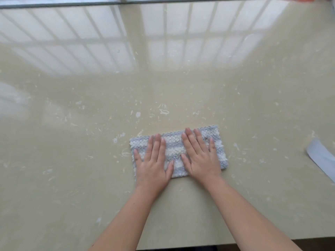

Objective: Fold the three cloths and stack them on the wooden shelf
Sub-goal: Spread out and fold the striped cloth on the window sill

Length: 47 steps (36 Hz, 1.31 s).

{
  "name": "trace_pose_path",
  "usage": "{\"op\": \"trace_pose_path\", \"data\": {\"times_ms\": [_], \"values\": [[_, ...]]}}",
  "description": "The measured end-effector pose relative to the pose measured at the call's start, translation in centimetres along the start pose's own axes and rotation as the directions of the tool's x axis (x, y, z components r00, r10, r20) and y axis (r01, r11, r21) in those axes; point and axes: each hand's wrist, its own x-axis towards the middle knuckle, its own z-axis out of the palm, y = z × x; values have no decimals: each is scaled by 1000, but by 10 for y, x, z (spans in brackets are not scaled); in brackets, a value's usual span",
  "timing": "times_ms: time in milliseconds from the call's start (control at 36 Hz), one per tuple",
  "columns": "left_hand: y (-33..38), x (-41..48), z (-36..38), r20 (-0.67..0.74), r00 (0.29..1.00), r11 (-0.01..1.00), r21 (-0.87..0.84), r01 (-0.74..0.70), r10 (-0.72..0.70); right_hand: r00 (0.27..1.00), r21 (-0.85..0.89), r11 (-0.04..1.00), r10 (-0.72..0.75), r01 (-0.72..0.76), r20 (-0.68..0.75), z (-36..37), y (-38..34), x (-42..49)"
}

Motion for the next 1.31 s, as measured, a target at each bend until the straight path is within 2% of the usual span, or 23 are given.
{"op": "trace_pose_path", "data": {"times_ms": [83,194,361,472,583,639,750,861,917,1028,1139,1222,1306], "values": [[-14,-6,-1,-4,999,999,-15,40,-40,998,21,998,67,-67,-17,-2,13,-4],[-31,-10,-5,60,995,996,-29,86,-84,987,46,986,162,-162,6,-8,30,-9],[-42,-13,-5,48,997,998,18,67,-67,961,77,958,273,-276,47,-19,37,-16],[-31,-13,-6,-56,994,996,14,94,-93,978,88,975,205,-202,-28,-21,22,-13],[-3,-5,0,-175,980,995,10,-98,98,998,81,997,-11,16,-64,-14,-9,-4],[12,0,6,-183,973,989,-29,-146,138,994,45,996,-73,77,-77,-5,-21,1],[22,3,13,-123,990,994,-72,-79,69,995,-17,997,-73,72,-65,8,-23,3],[11,2,11,-38,993,993,-34,-114,112,992,-73,991,-118,114,-54,13,-12,-1],[2,0,7,-20,992,992,-25,-122,121,994,-83,992,-97,92,-58,10,-7,-2],[-20,-7,1,32,998,999,-11,-49,49,997,-73,997,6,-11,-71,5,11,-10],[-39,-15,-9,121,993,1000,6,2,-3,999,-83,996,40,-37,26,-5,31,-18],[-43,-19,-16,90,995,999,-22,35,-33,997,-112,994,19,-11,68,-15,36,-18],[-33,-21,-30,-52,998,996,-79,40,-44,999,-81,996,42,-40,17,-31,27,-11]]}}
